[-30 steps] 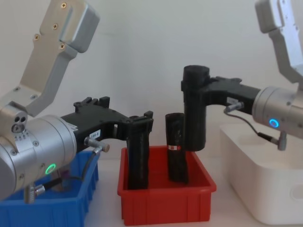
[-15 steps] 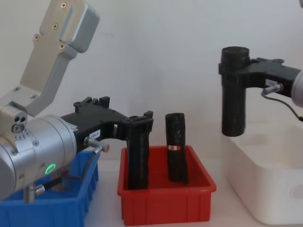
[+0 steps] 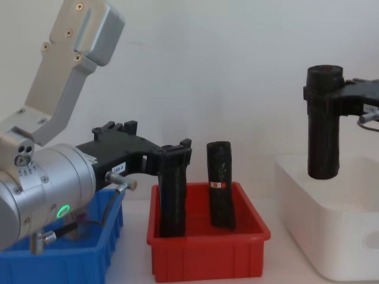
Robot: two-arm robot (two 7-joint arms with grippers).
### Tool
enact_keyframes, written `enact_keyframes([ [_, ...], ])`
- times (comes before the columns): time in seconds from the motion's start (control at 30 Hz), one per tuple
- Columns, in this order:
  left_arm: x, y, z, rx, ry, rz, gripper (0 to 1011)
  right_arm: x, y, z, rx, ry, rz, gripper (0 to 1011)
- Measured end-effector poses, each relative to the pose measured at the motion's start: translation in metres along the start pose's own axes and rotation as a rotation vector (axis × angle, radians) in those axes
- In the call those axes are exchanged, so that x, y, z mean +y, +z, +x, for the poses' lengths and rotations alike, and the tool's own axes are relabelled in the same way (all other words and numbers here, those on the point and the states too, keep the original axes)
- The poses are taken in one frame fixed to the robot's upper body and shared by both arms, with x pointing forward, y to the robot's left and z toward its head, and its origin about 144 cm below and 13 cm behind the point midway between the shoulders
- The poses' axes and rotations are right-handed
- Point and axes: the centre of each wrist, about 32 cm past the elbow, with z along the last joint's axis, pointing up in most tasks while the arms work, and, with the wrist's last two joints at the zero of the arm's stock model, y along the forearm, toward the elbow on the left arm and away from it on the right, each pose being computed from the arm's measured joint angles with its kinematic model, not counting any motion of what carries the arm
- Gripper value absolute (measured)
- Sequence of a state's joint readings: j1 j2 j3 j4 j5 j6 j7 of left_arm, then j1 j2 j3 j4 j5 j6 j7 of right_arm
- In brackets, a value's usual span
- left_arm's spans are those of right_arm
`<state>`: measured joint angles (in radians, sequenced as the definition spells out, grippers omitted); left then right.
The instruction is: Pick the cotton swabs from the blue box and place them into the white box.
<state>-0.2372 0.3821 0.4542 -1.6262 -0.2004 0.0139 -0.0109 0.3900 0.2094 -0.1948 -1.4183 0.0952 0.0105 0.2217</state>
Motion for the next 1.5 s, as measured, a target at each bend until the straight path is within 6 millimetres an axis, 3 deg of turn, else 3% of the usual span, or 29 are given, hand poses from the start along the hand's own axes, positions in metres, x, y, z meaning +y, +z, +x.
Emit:
enact_keyframes([
  [0.3, 0.0, 0.0, 0.0, 0.0, 0.0, 0.0, 1004, -0.0021, -0.0032, 0.0004, 0.012, 0.011, -0.032, 517],
  [0.53, 0.0, 0.0, 0.0, 0.0, 0.0, 0.0, 1004, -0.0014, -0.0064, -0.0004, 0.017, 0.027, -0.049, 743],
  [0.9, 0.0, 0.0, 0.0, 0.0, 0.0, 0.0, 1004, -0.0003, -0.0085, -0.0006, 0.019, 0.037, -0.057, 1000],
  [1.5, 0.0, 0.0, 0.0, 0.0, 0.0, 0.0, 1004, 0.0002, -0.0092, -0.0004, 0.014, 0.043, -0.053, 1002],
])
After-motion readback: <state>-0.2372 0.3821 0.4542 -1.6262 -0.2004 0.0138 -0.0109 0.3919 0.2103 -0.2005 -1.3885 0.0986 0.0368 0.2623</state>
